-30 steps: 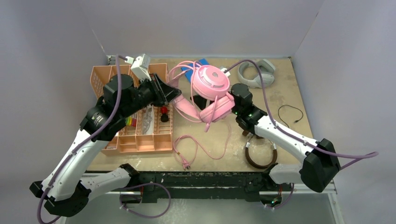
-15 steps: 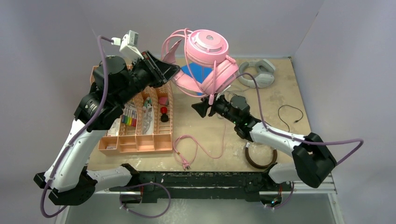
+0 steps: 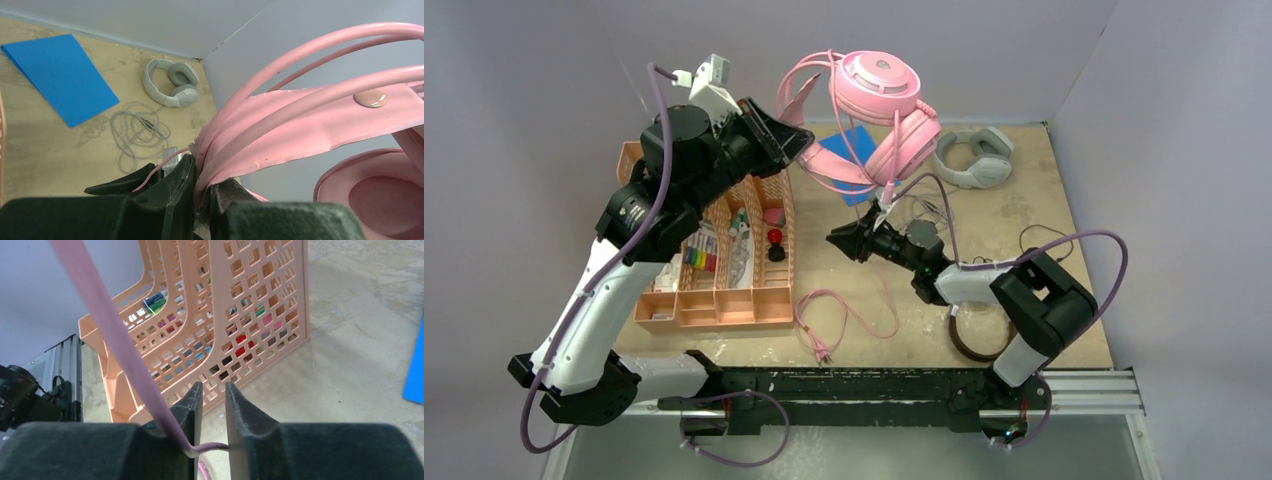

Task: Wrap the headphones
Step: Wrap the headphones cable around the headphones.

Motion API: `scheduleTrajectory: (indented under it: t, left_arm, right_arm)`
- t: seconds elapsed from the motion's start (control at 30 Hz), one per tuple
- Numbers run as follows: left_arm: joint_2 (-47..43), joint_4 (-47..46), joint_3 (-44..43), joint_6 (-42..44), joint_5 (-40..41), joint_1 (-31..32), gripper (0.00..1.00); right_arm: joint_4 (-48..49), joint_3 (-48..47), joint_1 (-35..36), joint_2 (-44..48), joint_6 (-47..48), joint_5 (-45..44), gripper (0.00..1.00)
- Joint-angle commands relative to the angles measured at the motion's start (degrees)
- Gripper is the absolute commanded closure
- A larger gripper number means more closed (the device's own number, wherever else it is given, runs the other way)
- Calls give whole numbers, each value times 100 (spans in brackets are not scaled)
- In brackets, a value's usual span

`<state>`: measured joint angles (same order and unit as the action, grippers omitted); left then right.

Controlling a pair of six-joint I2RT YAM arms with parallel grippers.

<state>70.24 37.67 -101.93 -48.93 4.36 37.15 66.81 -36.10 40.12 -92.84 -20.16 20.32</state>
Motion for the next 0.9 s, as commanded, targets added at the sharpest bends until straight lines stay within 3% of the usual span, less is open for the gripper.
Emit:
scheduleTrajectory:
  t: [0.0, 0.13, 0.33, 0.53, 0.67, 0.87]
  left_arm:
    - [-71, -535, -553, -157, 220, -33, 100]
    - [19, -223, -724, 12, 780, -32, 100]
    - [60, -62, -701, 351, 2135, -32, 100]
    - [50, -225, -468, 593, 3193, -34, 100]
    - [42, -366, -294, 674, 3644, -35, 100]
    - [104, -533, -52, 859, 4363, -37, 100]
  right_arm:
    - [877, -89, 25, -76, 201, 202, 82]
    - [439, 113, 25, 155, 224, 40, 100]
    - [-429, 810, 31, 901, 76, 55, 100]
    - [-2302, 1330, 122, 2357, 332, -280, 100]
    - [-3454, 1346, 345, 3230, 542, -538, 100]
    - [-4746, 938, 933, 3793, 706, -843, 100]
